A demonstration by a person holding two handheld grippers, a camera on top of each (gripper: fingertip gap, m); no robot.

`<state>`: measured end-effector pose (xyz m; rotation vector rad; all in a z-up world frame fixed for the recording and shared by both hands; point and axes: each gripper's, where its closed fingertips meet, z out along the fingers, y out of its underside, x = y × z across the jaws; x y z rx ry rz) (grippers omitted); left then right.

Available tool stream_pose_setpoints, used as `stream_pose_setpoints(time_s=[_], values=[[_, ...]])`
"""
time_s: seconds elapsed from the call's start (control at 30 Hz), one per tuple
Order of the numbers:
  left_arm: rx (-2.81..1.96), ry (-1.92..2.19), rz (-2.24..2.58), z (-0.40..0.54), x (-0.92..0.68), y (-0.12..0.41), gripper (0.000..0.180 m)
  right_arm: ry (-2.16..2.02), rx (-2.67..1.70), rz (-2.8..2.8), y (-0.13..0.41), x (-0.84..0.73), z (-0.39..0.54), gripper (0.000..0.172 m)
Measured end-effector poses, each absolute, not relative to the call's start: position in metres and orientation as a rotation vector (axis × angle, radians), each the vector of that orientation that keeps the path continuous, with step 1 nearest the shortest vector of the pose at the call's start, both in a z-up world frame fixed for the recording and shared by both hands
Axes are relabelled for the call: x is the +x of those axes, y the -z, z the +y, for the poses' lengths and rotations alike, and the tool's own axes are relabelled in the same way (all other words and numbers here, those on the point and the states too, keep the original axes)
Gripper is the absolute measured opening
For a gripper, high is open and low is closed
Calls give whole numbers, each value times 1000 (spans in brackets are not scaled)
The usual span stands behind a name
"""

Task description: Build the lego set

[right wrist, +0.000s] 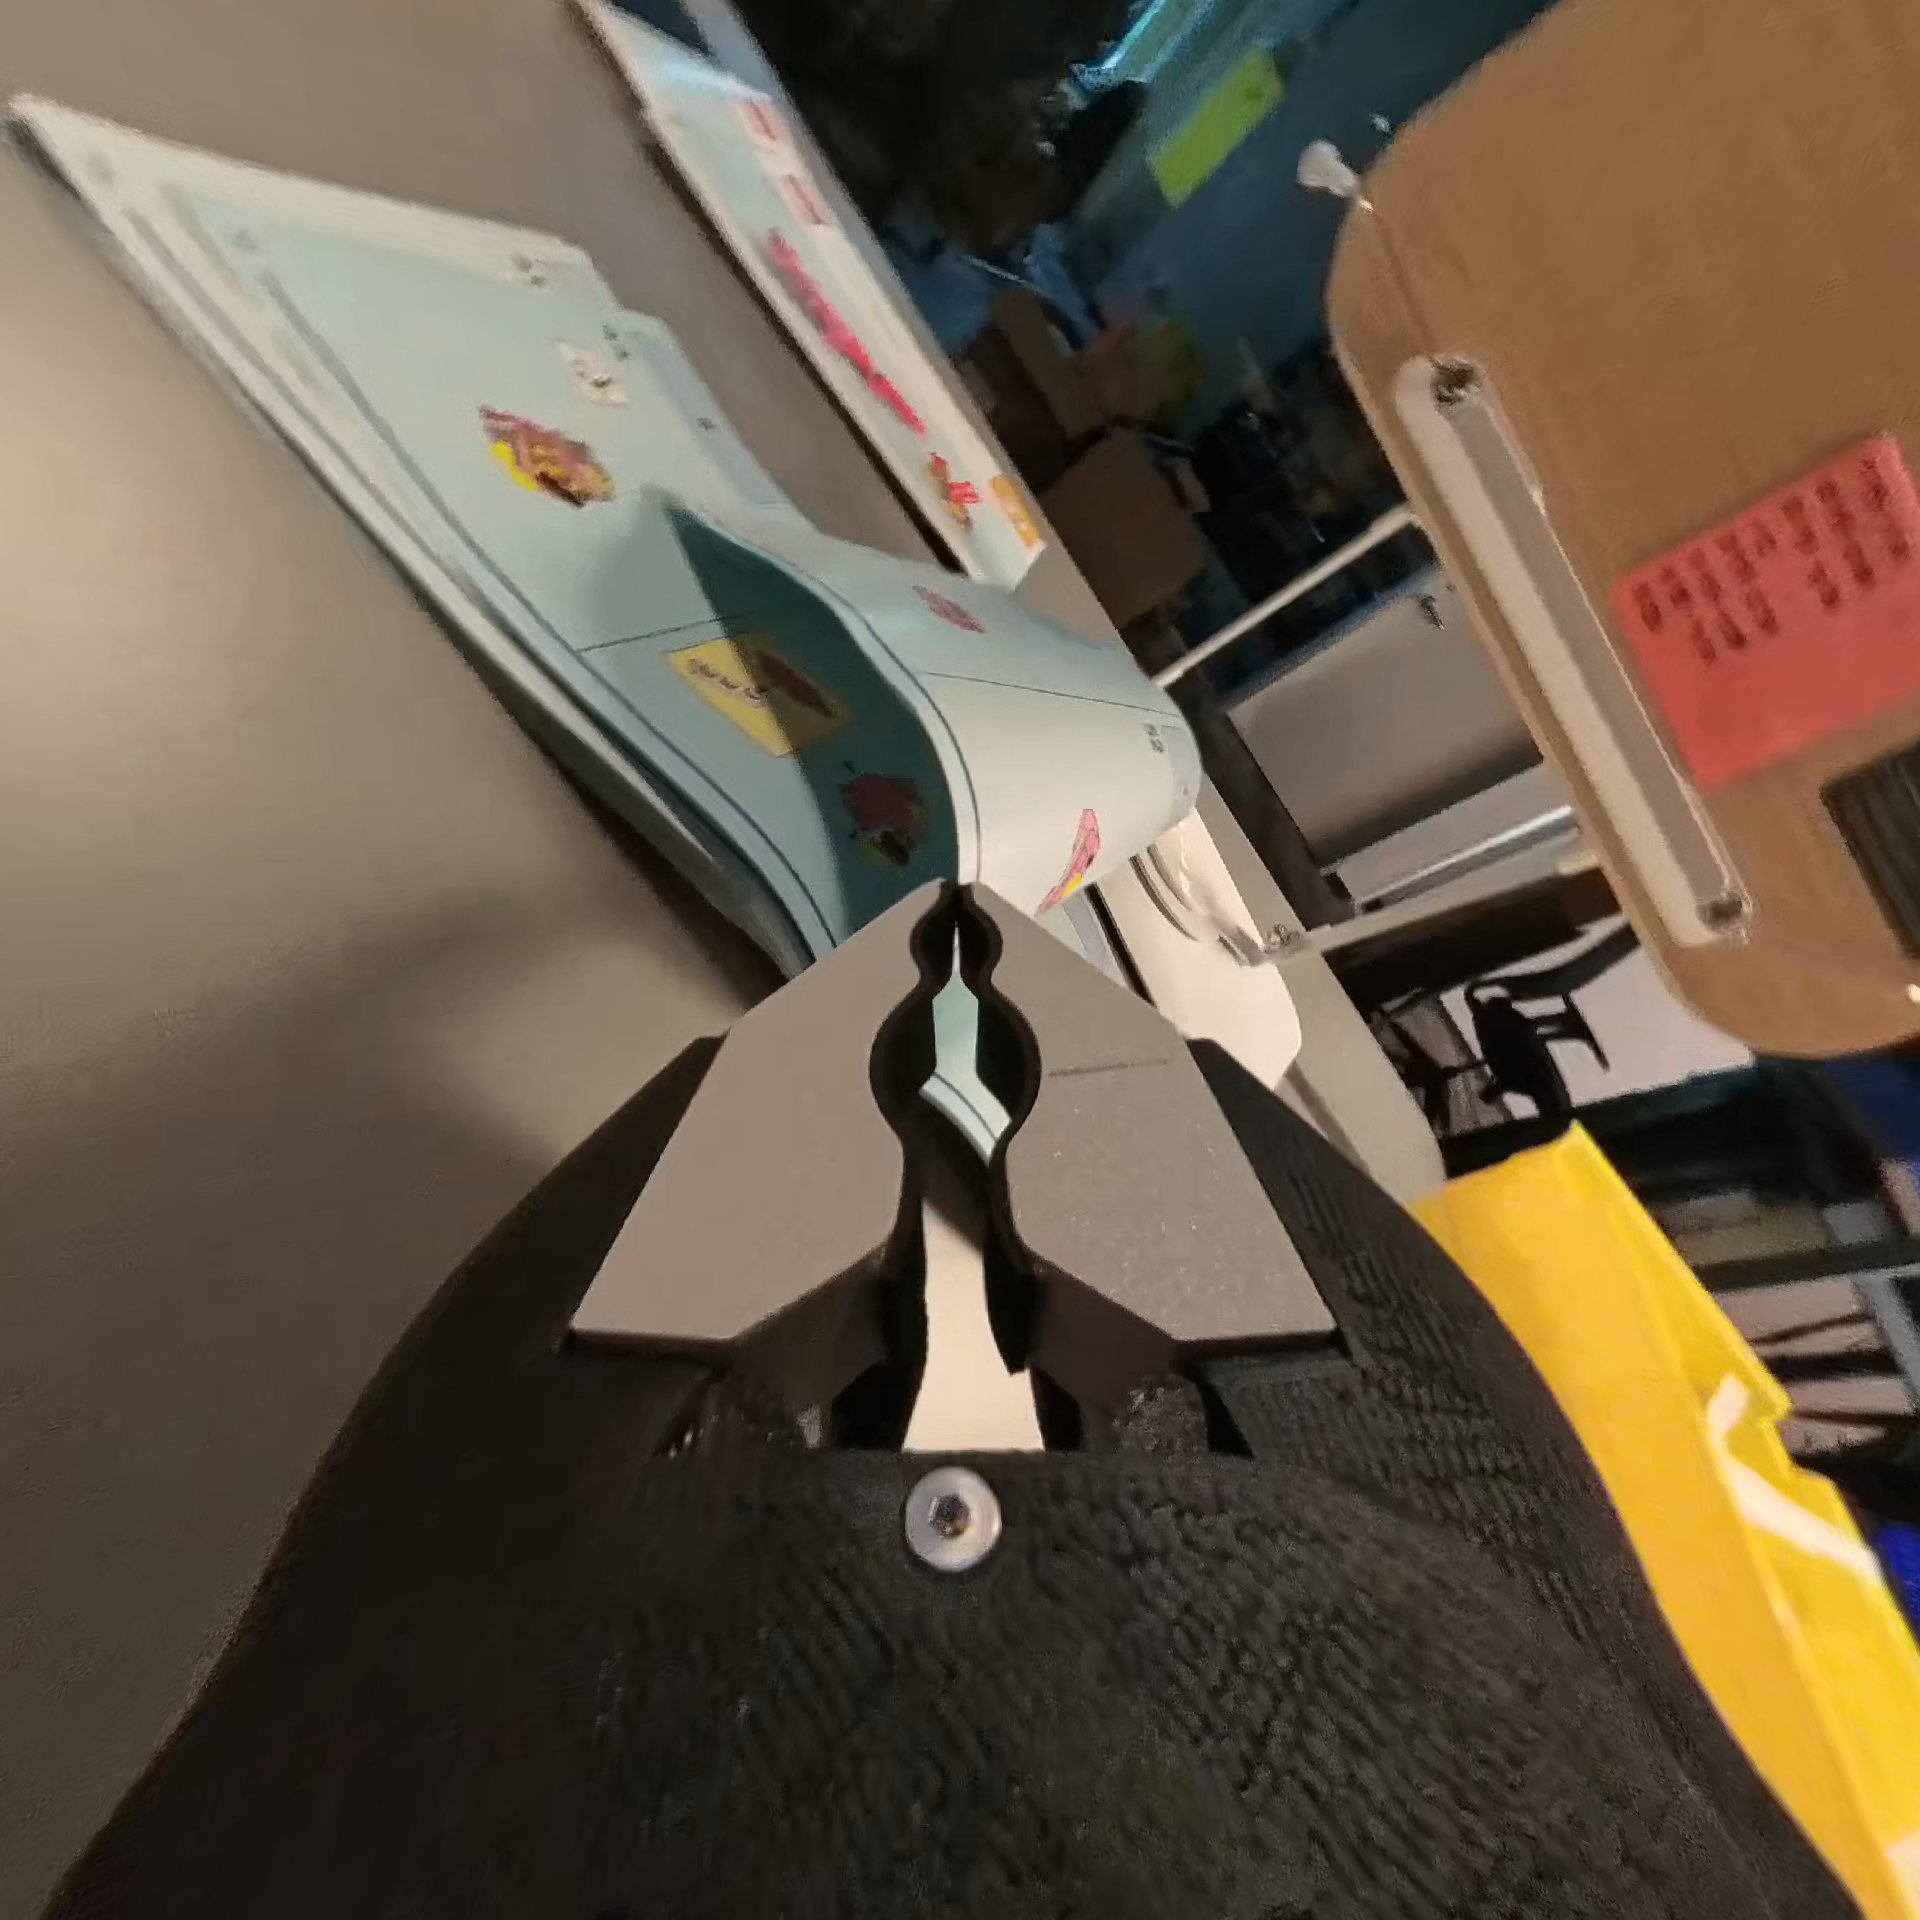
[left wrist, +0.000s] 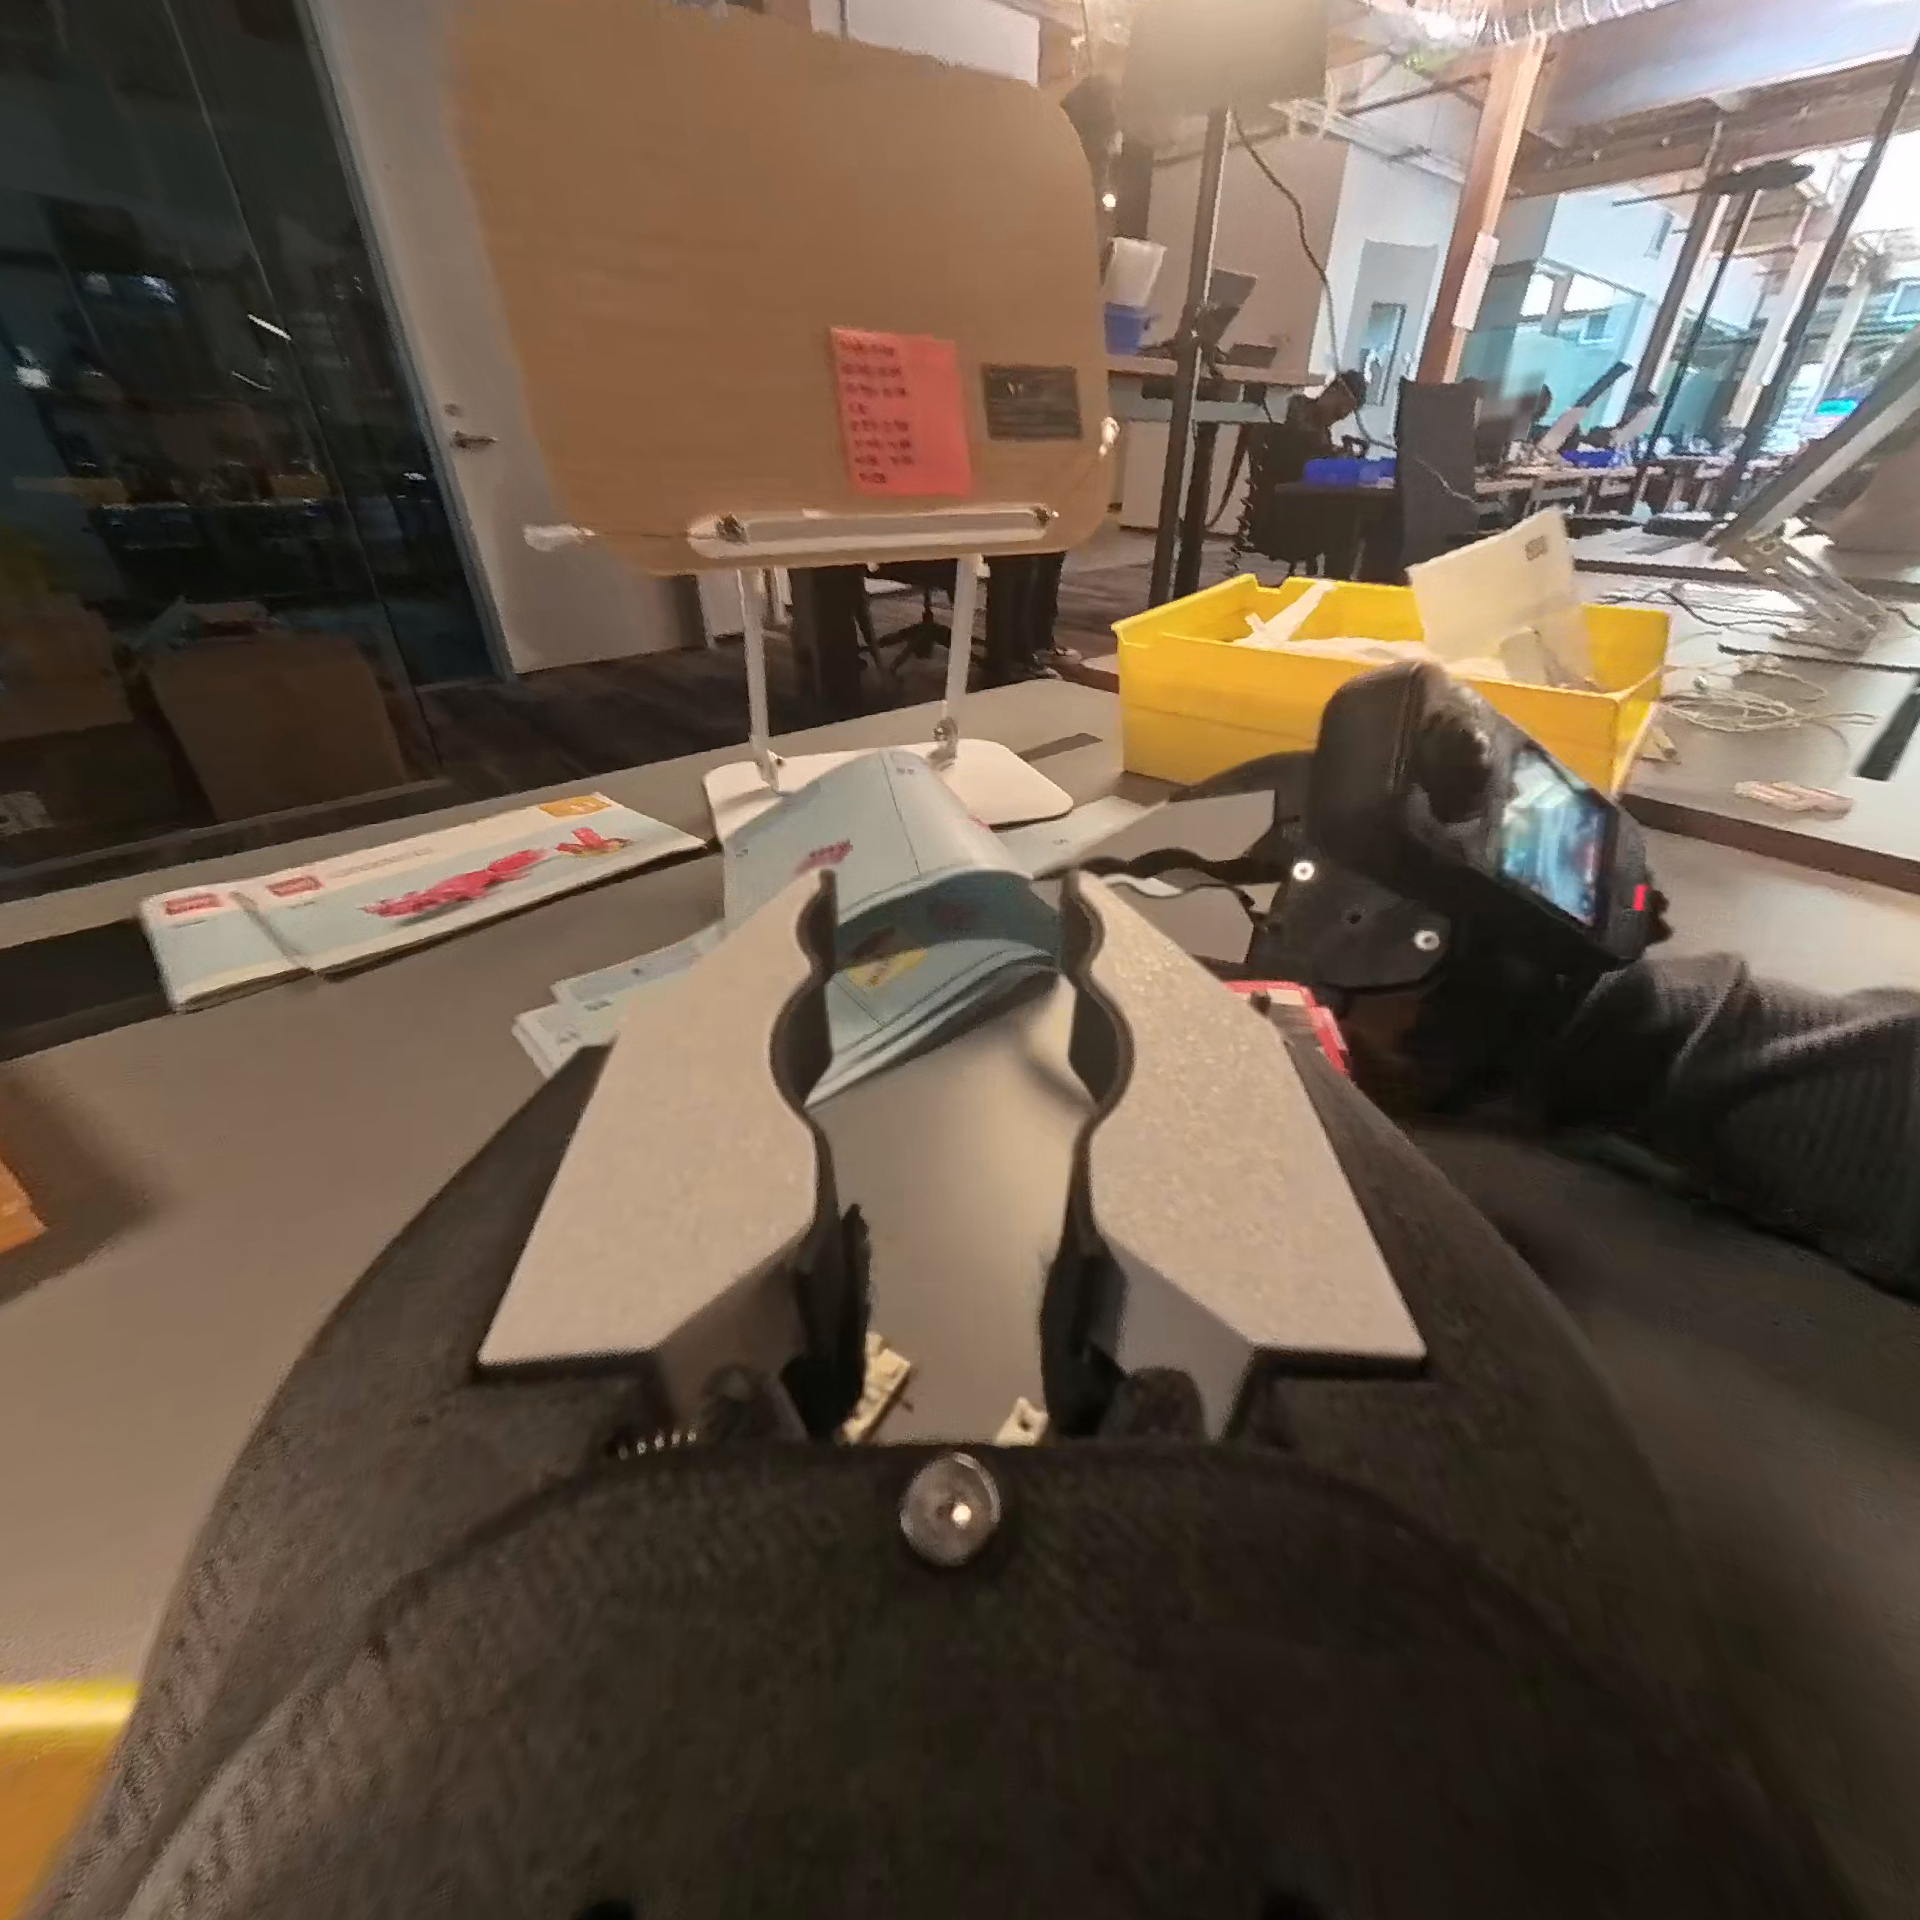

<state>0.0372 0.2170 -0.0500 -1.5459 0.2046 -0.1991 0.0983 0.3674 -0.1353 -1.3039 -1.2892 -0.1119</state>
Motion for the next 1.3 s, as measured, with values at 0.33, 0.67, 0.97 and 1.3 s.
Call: stream_pose_setpoints(time_s=[0.33,0.67,0.97,1.3], values=[[-1692,499,-3,266,34,61,45,117,-1249,-1093,114,118,374,0],[-1695,498,-147,306,6,71,47,188,-1196,-1172,122,105,378,15],[-1653,487,-186,303,-3,74,46,190,-1150,-1210,119,67,377,19],[-1687,568,-174,307,12,81,46,231,-1322,-961,106,100,408,0]])
